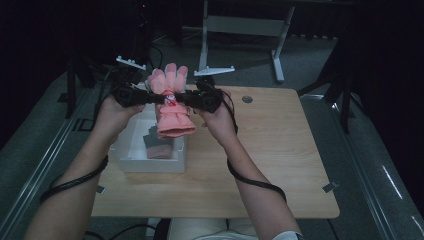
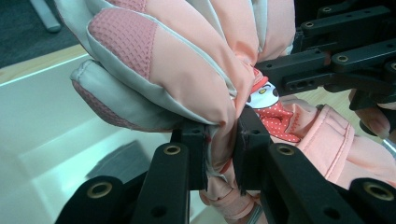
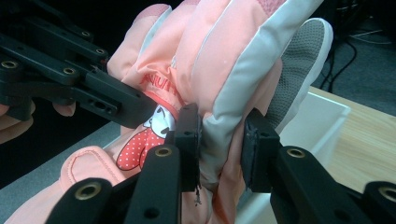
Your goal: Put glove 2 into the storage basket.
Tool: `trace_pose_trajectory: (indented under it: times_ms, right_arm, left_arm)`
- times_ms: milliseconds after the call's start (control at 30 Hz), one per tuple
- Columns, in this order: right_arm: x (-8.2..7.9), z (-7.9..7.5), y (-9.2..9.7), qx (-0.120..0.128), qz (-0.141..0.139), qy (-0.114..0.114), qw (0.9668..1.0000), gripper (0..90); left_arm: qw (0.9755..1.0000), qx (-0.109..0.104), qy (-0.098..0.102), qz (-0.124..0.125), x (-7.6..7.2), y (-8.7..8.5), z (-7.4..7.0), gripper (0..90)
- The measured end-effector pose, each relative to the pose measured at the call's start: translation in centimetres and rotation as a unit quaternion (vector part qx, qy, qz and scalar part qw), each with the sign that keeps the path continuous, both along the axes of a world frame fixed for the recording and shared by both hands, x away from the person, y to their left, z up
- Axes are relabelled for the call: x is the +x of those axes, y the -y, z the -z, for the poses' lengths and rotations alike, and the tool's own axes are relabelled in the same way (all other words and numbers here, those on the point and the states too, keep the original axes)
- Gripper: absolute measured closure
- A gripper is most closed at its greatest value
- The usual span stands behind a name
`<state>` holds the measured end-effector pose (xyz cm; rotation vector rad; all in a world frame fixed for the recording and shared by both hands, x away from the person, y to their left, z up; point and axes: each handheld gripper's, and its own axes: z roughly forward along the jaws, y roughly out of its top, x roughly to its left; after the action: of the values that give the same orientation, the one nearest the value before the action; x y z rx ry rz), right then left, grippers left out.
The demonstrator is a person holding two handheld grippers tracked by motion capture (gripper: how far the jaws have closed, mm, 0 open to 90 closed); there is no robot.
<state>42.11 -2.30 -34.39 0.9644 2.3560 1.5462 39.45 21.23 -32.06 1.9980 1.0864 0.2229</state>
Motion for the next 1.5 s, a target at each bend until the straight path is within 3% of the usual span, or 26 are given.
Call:
trace_pose_trajectory:
  times_ms: [167, 300, 467, 633, 667, 767, 833, 967, 1033, 1167, 1233, 1267, 1300, 1400, 1500]
  right_arm:
    - [0.5, 1.0, -2.3, -0.004, -0.003, -0.008, 1.0000, 71.2]
    - [1.3, 2.2, -3.9, -0.009, -0.002, -0.017, 0.9998, 71.2]
    - [2.1, 4.3, -5.5, -0.014, 0.007, -0.036, 0.9992, 71.2]
    - [2.5, 6.0, -6.2, -0.026, 0.014, -0.048, 0.9984, 71.2]
    - [2.6, 6.5, -6.3, -0.031, 0.018, -0.052, 0.9980, 71.2]
    - [2.8, 8.2, -6.7, -0.048, 0.032, -0.066, 0.9961, 71.3]
    - [2.9, 8.6, -6.8, -0.053, 0.034, -0.072, 0.9955, 71.3]
    - [3.4, 10.1, -7.4, -0.084, 0.041, -0.094, 0.9912, 71.6]
    - [3.3, 10.0, -7.7, -0.099, 0.042, -0.090, 0.9901, 71.7]
    - [3.3, 10.1, -8.6, -0.137, 0.042, -0.099, 0.9848, 71.9]
    - [3.3, 10.1, -8.9, -0.148, 0.043, -0.100, 0.9830, 72.6]
    - [3.3, 10.2, -9.1, -0.154, 0.045, -0.104, 0.9815, 72.8]
    - [3.4, 10.3, -9.6, -0.174, 0.044, -0.110, 0.9776, 72.7]
    - [3.7, 10.4, -9.9, -0.186, 0.047, -0.122, 0.9739, 72.6]
    - [3.9, 10.5, -10.2, -0.201, 0.052, -0.135, 0.9688, 71.0]
  left_arm:
    - [0.9998, -0.005, -0.018, -0.006, 0.8, -2.5, 1.2, 77.0]
    - [0.9996, 0.004, -0.028, -0.005, 1.7, -3.6, 2.3, 77.0]
    - [0.9990, 0.008, -0.044, 0.005, 2.8, -5.0, 4.6, 77.0]
    - [0.9983, 0.001, -0.059, 0.005, 3.5, -5.4, 6.7, 77.0]
    - [0.9978, -0.001, -0.066, 0.006, 3.9, -5.5, 7.8, 77.0]
    - [0.9969, -0.002, -0.079, 0.009, 4.4, -5.4, 9.3, 76.9]
    - [0.9966, 0.001, -0.082, 0.010, 4.6, -5.4, 9.7, 76.9]
    - [0.9948, 0.011, -0.100, 0.011, 5.1, -5.3, 11.3, 76.8]
    - [0.9938, 0.011, -0.110, 0.007, 5.2, -5.3, 11.6, 76.8]
    - [0.9910, 0.043, -0.127, -0.002, 5.2, -4.8, 11.9, 76.8]
    - [0.9904, 0.046, -0.130, -0.003, 5.2, -4.7, 12.0, 76.8]
    - [0.9889, 0.052, -0.139, -0.006, 5.3, -4.7, 12.4, 76.8]
    - [0.9887, 0.053, -0.140, -0.006, 5.3, -4.7, 12.6, 76.7]
    - [0.9873, 0.065, -0.145, -0.006, 5.4, -4.6, 12.7, 76.6]
    - [0.9844, 0.084, -0.155, -0.011, 5.5, -4.2, 12.8, 76.3]
